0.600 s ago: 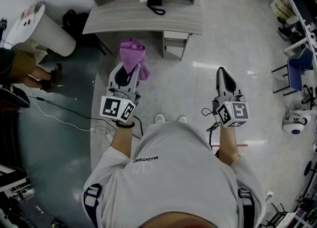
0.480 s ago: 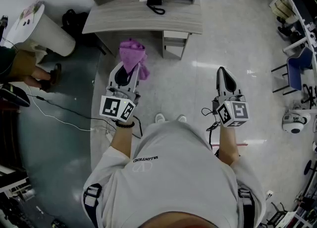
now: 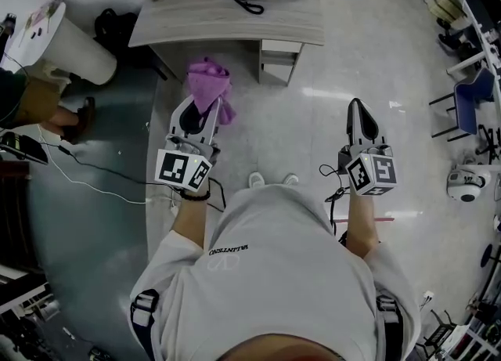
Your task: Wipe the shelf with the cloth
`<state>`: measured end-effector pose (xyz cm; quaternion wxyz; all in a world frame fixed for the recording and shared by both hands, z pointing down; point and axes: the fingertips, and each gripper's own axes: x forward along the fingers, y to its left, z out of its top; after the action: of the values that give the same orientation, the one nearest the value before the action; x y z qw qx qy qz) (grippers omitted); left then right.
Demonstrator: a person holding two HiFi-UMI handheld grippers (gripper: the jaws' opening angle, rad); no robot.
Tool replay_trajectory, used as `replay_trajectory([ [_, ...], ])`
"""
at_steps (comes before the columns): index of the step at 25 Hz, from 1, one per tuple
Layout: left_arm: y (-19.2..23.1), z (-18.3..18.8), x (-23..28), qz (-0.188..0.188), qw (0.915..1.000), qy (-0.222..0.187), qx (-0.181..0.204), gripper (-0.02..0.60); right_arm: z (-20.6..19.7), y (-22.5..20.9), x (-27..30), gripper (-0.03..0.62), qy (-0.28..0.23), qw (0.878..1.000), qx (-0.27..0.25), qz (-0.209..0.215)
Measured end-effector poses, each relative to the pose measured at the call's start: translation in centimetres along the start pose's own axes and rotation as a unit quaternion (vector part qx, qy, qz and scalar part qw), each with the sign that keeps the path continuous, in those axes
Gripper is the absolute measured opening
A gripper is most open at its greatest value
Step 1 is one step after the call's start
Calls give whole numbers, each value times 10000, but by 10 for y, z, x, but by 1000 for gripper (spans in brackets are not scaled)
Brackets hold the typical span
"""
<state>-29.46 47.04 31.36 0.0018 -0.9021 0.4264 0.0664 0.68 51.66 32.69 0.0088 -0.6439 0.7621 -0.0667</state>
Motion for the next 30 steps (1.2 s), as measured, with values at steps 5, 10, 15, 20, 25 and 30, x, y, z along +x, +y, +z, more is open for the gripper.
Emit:
replay_trajectory([
  [5, 17, -15, -5, -47, 9999, 133, -65, 100, -13, 9, 3, -2, 66, 9998, 57, -150],
  [10, 20, -23, -1, -67, 9997, 228, 7, 100, -15, 13, 8, -2, 97, 9999, -95, -105],
  [15, 21, -23, 12, -114, 9997, 204, 41, 100, -15, 15, 23, -2, 81, 9999, -87, -2],
  [20, 26, -22, 38, -114, 9997, 185, 90, 100, -11, 3, 50, -2, 61, 9999, -38, 102],
  [25, 32, -24, 77, -97, 9994, 250, 197, 100, -7, -16, 85, -2, 57, 9997, -10, 226],
  [30, 36, -30, 129, -90, 9991, 300, 299, 100, -3, -47, 127, -2, 115, 9992, 125, 375],
])
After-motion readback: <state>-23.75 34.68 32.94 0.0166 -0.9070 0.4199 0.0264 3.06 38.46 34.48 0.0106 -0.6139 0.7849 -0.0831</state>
